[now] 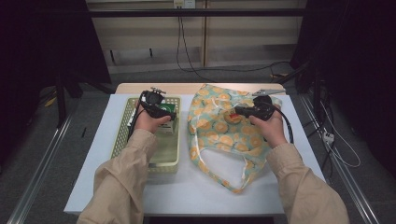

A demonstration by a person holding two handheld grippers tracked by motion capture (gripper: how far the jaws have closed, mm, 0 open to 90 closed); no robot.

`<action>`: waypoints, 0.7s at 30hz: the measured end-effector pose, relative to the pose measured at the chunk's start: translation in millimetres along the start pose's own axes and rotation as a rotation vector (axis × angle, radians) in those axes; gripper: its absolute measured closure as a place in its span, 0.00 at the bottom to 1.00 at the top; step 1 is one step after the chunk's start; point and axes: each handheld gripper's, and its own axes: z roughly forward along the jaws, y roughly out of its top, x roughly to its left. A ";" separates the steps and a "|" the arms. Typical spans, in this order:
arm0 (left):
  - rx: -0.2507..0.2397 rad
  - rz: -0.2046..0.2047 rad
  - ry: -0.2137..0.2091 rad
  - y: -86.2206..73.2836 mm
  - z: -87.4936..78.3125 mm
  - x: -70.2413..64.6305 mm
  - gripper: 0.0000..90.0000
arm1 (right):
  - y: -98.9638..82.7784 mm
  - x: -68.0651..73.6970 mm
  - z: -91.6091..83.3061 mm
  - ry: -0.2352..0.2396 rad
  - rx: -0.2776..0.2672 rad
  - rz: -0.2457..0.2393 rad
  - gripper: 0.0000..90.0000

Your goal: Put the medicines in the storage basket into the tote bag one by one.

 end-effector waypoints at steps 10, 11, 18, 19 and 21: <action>0.034 -0.020 0.006 -3.3 8.2 0.8 0.06 | 0.2 0.4 0.7 0.001 -0.001 0.000 1.00; 0.037 -0.030 0.004 -4.4 10.1 0.8 0.05 | 0.3 0.6 0.7 0.002 0.000 -0.003 1.00; 0.065 -0.054 -0.010 -9.2 16.5 -0.6 0.07 | 0.9 0.2 -1.3 0.000 -0.003 0.001 1.00; 0.066 -0.052 -0.016 -9.4 16.6 -1.2 0.09 | 0.8 -0.2 -1.6 -0.001 -0.005 0.000 1.00; 0.069 -0.050 -0.010 -9.0 15.7 -2.3 0.12 | 0.6 -0.5 -2.3 -0.002 -0.006 0.003 1.00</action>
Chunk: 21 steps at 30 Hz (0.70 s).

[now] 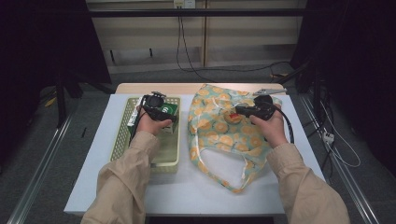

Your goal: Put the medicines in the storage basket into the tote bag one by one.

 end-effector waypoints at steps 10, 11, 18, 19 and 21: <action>0.009 -0.023 -0.032 -0.9 -11.7 6.1 0.20 | 0.2 1.3 0.6 0.000 0.001 -0.002 1.00; 0.010 -0.026 -0.038 -0.7 -13.9 6.6 0.20 | 0.2 1.4 0.7 0.000 0.001 -0.002 1.00; 0.000 -0.009 -0.053 7.8 -37.5 6.6 0.20 | 0.7 2.4 1.6 -0.002 0.000 -0.003 1.00; -0.005 -0.007 -0.059 9.4 -41.9 6.1 0.20 | 0.8 2.6 1.8 -0.003 0.000 -0.004 1.00; -0.014 0.011 -0.058 13.1 -52.4 4.4 0.20 | 1.0 3.4 2.2 0.000 -0.001 -0.002 1.00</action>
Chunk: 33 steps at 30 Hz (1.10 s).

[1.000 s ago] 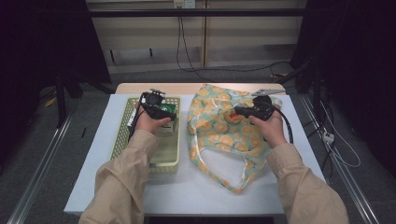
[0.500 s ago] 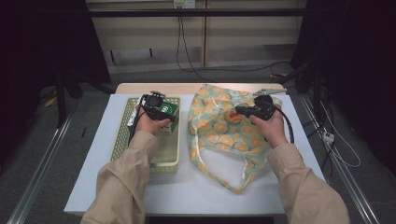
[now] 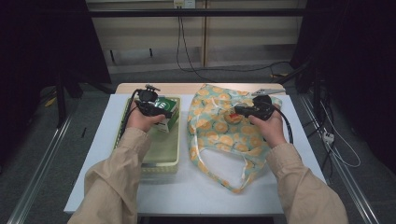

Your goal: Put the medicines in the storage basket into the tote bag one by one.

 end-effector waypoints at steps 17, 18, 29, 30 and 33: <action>-0.068 0.161 -0.132 27.5 -63.8 -45.1 0.20 | 5.4 -1.8 -2.2 -0.014 0.004 -0.003 1.00; -0.072 0.176 -0.154 28.3 -63.7 -52.5 0.20 | 6.5 -1.7 -2.4 -0.016 0.003 -0.002 1.00; -0.073 0.267 -0.317 26.3 -22.2 -131.7 0.20 | 14.2 -0.9 -6.3 -0.020 -0.010 -0.006 1.00; -0.072 0.268 -0.318 24.1 -15.1 -137.7 0.20 | 14.4 -0.9 -7.0 -0.023 -0.009 -0.007 1.00; -0.054 0.276 -0.326 18.4 7.0 -153.3 0.20 | 14.9 -1.3 -9.6 -0.021 -0.019 -0.003 1.00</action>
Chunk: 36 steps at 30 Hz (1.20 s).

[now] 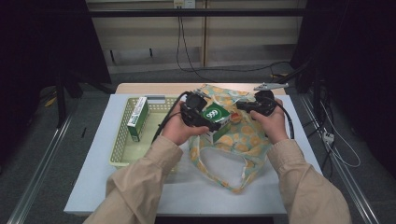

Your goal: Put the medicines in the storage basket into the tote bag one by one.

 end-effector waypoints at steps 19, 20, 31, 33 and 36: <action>-0.011 -0.071 0.147 -6.6 90.2 29.0 0.20 | -4.2 1.0 -3.7 0.032 -0.012 0.015 1.00; -0.004 -0.058 0.171 -5.5 91.1 32.0 0.20 | -5.3 0.5 -3.3 0.032 -0.010 0.018 1.00; -0.049 -0.079 0.250 3.9 102.3 49.5 0.16 | -7.7 1.8 4.9 0.045 -0.003 0.022 1.00; -0.045 -0.076 0.232 4.4 97.8 46.6 0.15 | -8.3 0.7 5.4 0.045 -0.004 0.027 1.00; -0.039 -0.066 0.191 4.7 85.1 41.6 0.13 | -9.0 -0.5 5.2 0.039 -0.005 0.029 1.00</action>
